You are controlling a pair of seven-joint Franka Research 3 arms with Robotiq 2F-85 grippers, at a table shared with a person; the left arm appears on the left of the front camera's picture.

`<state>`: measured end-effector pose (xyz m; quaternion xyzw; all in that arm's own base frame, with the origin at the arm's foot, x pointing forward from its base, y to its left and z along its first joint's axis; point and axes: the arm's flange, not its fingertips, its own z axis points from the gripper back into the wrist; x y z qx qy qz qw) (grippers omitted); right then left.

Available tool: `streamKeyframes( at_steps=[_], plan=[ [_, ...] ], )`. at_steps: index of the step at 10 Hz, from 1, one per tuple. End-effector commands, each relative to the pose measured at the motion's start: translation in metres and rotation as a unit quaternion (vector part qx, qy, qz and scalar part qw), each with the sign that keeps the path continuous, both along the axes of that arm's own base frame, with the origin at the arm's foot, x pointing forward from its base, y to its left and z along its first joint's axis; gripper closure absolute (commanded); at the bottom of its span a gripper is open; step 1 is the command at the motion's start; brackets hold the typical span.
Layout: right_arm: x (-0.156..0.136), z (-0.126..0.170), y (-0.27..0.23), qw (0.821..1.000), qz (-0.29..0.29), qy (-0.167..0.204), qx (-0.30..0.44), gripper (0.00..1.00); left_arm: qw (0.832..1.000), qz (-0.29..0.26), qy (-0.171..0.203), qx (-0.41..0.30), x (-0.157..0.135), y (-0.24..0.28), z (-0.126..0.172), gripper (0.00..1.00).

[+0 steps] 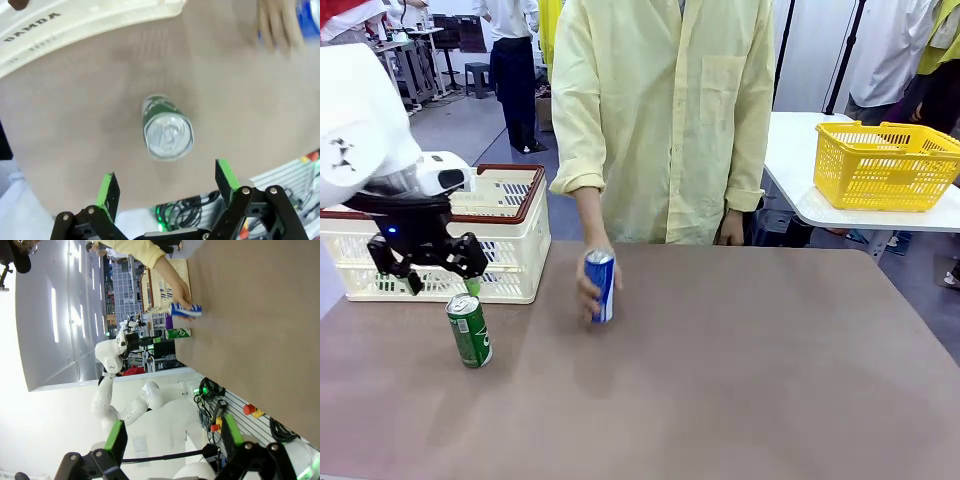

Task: Place the drinks into the Shopping basket.
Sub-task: Pick up one drink and place it into the Shopping basket.

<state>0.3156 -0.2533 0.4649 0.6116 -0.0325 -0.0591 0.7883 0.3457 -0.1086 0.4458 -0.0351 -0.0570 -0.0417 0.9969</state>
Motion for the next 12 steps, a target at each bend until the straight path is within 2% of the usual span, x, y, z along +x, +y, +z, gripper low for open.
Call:
streamKeyframes(
  at_steps=[1, 2, 3, 4, 5, 6, 8, 10, 11, 12],
  plan=[
    [-0.002, 0.005, 0.000, 1.000, 0.004, 0.009, -0.003, 0.00, 0.999, 0.031, -0.003, 0.020, -0.030, -0.003, -0.045, 0.00],
    [-0.002, 0.005, 0.000, 1.000, 0.004, 0.009, -0.003, 0.00, 1.000, 0.012, 0.021, -0.008, -0.029, 0.011, -0.039, 0.00],
    [-0.002, 0.005, 0.000, 1.000, 0.004, 0.009, -0.003, 0.00, 0.992, -0.022, 0.039, -0.122, -0.032, 0.054, 0.000, 0.00],
    [-0.002, 0.005, 0.000, 1.000, 0.004, 0.009, -0.003, 0.00, 0.985, -0.007, 0.039, -0.166, -0.038, 0.098, 0.035, 0.00],
    [-0.002, 0.005, 0.000, 1.000, 0.004, 0.009, -0.003, 0.00, 0.976, 0.038, 0.002, -0.216, -0.050, 0.183, 0.086, 0.00],
    [-0.002, 0.005, 0.000, 1.000, 0.004, 0.009, -0.003, 0.00, 0.968, 0.069, 0.011, -0.242, -0.048, 0.231, 0.096, 0.00],
    [-0.002, 0.005, 0.000, 1.000, 0.004, 0.009, -0.003, 0.00, 0.944, 0.091, 0.036, -0.316, -0.048, 0.289, 0.080, 0.00],
    [-0.002, 0.005, 0.000, 1.000, 0.004, 0.009, -0.003, 0.00, 0.909, 0.098, 0.031, -0.403, -0.057, 0.331, 0.058, 0.00],
    [-0.002, 0.005, 0.000, 1.000, 0.004, 0.009, -0.003, 0.00, 0.897, 0.088, 0.020, -0.433, -0.062, 0.339, 0.057, 0.00],
    [-0.002, 0.005, 0.000, 1.000, 0.004, 0.009, -0.003, 0.00, 0.902, 0.092, 0.015, -0.422, -0.062, 0.335, 0.059, 0.00]
  ],
)
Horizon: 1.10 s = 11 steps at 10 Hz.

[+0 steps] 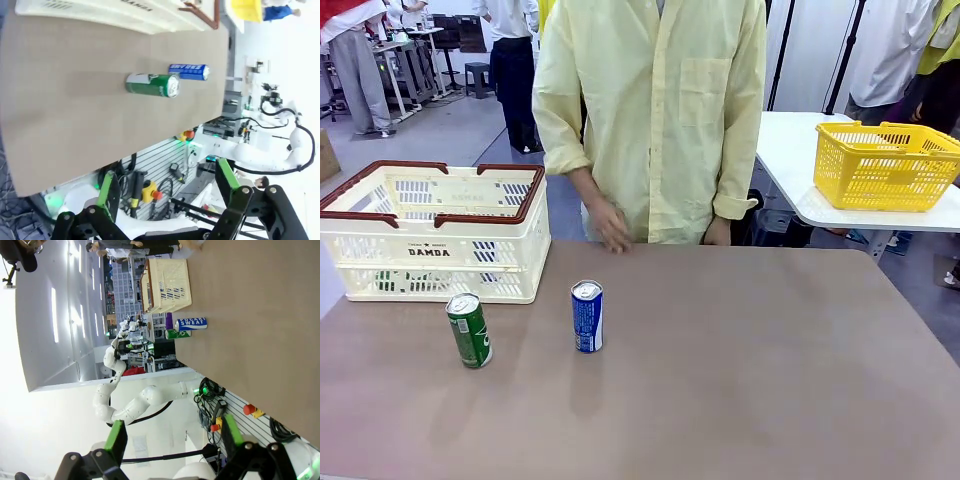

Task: Place the drinks into the Shopping basket.
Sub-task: Pick up one drink and place it into the Shopping basket.

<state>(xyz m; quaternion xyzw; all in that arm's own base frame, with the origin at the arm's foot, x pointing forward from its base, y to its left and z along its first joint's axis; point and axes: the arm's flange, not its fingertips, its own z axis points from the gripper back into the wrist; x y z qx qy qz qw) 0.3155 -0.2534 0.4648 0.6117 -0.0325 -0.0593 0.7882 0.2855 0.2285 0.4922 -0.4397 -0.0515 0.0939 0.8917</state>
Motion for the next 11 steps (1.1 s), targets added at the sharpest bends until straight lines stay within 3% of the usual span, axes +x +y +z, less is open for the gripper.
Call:
streamKeyframes(
  at_steps=[1, 3, 6, 9, 11],
  plan=[
    [-0.002, 0.005, 0.000, 1.000, 0.004, 0.008, -0.003, 0.00, 1.000, -0.010, -0.022, 0.004, -0.001, -0.014, 0.019, 0.00],
    [-0.002, 0.005, 0.000, 1.000, 0.004, 0.008, -0.003, 0.00, 0.995, -0.011, -0.036, 0.089, 0.001, -0.072, 0.040, 0.00],
    [-0.002, 0.005, 0.000, 1.000, 0.004, 0.008, -0.003, 0.00, 0.971, -0.043, -0.063, 0.225, 0.015, -0.174, 0.054, 0.00],
    [-0.002, 0.005, 0.000, 1.000, 0.004, 0.008, -0.003, 0.00, 0.939, -0.086, -0.073, 0.324, 0.039, -0.269, 0.024, 0.00],
    [-0.002, 0.005, 0.000, 1.000, 0.004, 0.008, -0.003, 0.00, 0.923, -0.102, -0.082, 0.363, 0.036, -0.303, 0.007, 0.00]
  ],
)
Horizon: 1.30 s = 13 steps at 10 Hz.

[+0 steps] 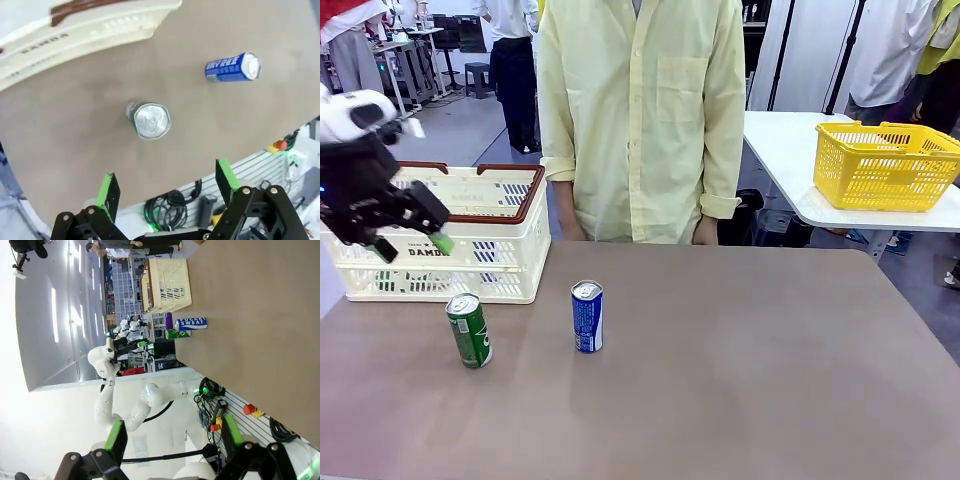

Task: Place the drinks into the Shopping basket.
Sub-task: Pick up one drink and place it into the Shopping basket.

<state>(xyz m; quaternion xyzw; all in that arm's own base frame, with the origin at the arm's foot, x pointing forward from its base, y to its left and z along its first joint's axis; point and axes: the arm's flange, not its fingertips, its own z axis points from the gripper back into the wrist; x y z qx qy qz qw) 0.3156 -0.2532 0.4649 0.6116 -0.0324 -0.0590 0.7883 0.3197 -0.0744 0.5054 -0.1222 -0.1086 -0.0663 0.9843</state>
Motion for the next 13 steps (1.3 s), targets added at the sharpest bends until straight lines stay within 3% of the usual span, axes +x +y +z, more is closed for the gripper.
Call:
streamKeyframes(
  at_steps=[1, 8, 13],
  plan=[
    [-0.002, 0.005, 0.000, 1.000, 0.004, 0.009, -0.003, 0.00, 0.999, 0.015, -0.009, 0.044, -0.001, -0.014, -0.021, 0.00],
    [-0.002, 0.005, 0.000, 1.000, 0.004, 0.009, -0.003, 0.00, 0.997, 0.013, 0.035, 0.074, 0.002, -0.027, -0.105, 0.00],
    [-0.002, 0.005, 0.000, 1.000, 0.004, 0.009, -0.003, 0.00, 0.993, 0.018, 0.066, 0.093, -0.004, -0.026, -0.131, 0.00]
  ],
)
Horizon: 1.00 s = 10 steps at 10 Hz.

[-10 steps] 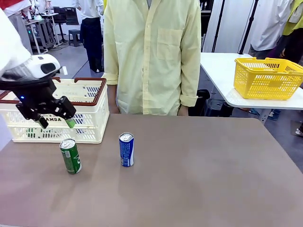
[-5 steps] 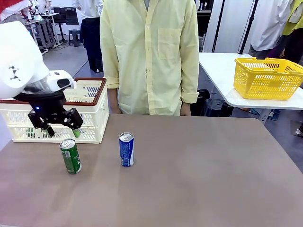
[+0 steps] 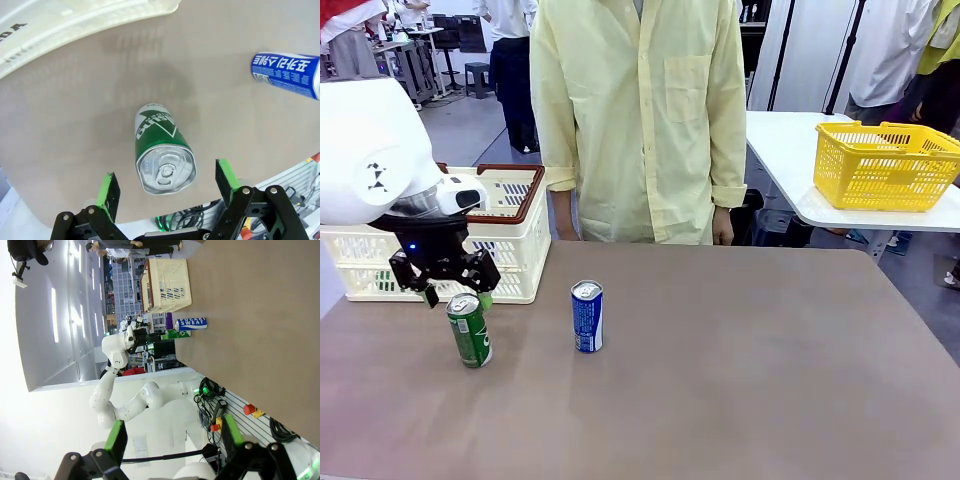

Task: Place the drinks into the Shopping basket.
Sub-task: Pick up one drink and place it into the Shopping basket.

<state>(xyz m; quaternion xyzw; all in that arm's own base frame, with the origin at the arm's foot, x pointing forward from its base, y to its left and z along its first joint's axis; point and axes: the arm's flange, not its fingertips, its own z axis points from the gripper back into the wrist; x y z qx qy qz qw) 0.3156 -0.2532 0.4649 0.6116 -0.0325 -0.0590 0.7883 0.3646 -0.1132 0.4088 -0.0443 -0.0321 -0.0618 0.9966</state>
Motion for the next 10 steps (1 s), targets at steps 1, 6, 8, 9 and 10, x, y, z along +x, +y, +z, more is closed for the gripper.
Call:
streamKeyframes(
  at_steps=[1, 6, 8, 9, 10],
  plan=[
    [-0.002, 0.005, 0.000, 1.000, 0.004, 0.009, -0.003, 0.00, 1.000, 0.017, -0.006, 0.015, -0.049, 0.015, -0.040, 0.00],
    [-0.002, 0.005, 0.000, 1.000, 0.004, 0.009, -0.003, 0.00, 0.999, 0.010, 0.020, 0.023, -0.050, 0.005, -0.066, 0.00],
    [-0.002, 0.005, 0.000, 1.000, 0.004, 0.009, -0.003, 0.00, 0.999, 0.008, 0.024, 0.030, -0.051, 0.004, -0.071, 0.00],
    [-0.002, 0.005, 0.000, 1.000, 0.004, 0.009, -0.003, 0.00, 0.999, 0.010, 0.023, 0.034, -0.051, 0.005, -0.071, 0.06],
    [-0.002, 0.005, 0.000, 1.000, 0.004, 0.009, -0.003, 0.00, 0.999, 0.009, 0.022, 0.039, -0.050, 0.005, -0.071, 0.58]
  ],
)
